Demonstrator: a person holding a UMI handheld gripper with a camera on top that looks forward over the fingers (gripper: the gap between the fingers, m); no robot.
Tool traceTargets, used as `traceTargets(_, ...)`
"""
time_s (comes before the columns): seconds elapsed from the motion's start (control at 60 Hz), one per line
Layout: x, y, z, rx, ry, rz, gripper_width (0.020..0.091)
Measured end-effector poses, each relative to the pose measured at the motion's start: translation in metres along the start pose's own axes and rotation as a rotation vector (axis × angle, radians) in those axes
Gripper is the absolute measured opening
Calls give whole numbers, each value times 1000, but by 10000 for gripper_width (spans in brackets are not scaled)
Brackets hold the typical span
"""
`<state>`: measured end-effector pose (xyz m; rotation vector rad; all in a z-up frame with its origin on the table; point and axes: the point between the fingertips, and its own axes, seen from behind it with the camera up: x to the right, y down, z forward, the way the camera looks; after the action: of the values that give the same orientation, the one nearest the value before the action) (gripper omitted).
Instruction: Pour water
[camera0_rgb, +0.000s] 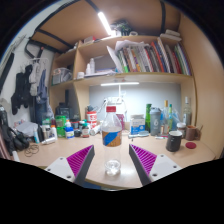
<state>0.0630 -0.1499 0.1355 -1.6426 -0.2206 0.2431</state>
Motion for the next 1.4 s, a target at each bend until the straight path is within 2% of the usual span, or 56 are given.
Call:
traceTargets(0.2, -4, 7, 70, 26, 59, -49, 800)
traceTargets(0.333, 3, 3, 114, 51, 104, -98, 768)
traceTargets(0.4, 6, 8, 133, 47, 112, -97, 588)
traceTargets(0.483, 15, 4, 141, 89, 153, -53, 550)
traceTargets(0.55, 17, 3, 148, 98, 162, -45, 487)
traceTargets(0.617, 19, 3, 152, 100, 156, -56, 467)
traceTargets(0.633, 20, 3, 153, 99, 153, -54, 441)
traceTargets(0.767, 30, -4, 165, 71, 125, -4, 431)
traceTargets(0.917, 104, -60, 176, 135, 204, 230, 430)
traceTargets(1.0, 146, -76, 192, 156, 215, 443, 430)
traceTargets(1.117, 196, -62, 214, 140, 217, 863, 427)
traceTargets(1.25, 214, -37, 241, 84, 94, 1413, 427)
traceTargets(1.4, 237, -27, 245, 113, 100, 1651, 431)
